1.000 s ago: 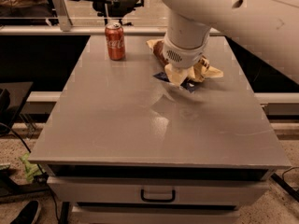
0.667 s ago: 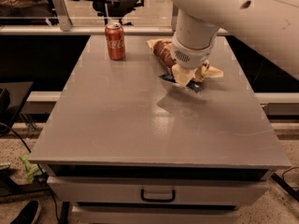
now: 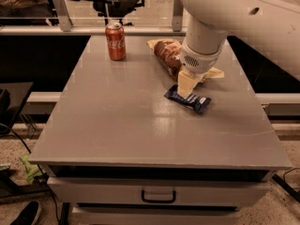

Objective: Move rxbar blueberry near brown chip bag

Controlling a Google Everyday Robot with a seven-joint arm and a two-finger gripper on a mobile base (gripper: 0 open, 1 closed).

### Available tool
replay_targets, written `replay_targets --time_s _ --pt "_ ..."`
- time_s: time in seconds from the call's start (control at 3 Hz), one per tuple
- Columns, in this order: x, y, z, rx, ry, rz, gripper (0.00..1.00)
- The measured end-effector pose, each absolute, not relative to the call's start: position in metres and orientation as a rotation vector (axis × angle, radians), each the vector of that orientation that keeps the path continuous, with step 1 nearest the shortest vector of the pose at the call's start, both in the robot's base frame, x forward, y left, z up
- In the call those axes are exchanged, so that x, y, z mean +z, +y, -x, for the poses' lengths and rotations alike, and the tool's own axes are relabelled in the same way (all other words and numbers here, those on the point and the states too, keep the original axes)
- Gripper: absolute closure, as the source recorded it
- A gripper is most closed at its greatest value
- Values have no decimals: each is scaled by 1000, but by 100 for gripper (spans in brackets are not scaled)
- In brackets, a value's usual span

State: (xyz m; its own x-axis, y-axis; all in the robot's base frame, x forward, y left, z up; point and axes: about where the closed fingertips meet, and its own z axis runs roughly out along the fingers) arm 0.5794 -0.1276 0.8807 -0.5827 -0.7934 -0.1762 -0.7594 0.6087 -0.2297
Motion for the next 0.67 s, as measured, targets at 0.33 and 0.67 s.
replay_targets --time_s 0.33,0.67 --pt "874 -136 -579 -179 2587 1269 0" --pt "873 -137 -579 -178 2588 1269 0"
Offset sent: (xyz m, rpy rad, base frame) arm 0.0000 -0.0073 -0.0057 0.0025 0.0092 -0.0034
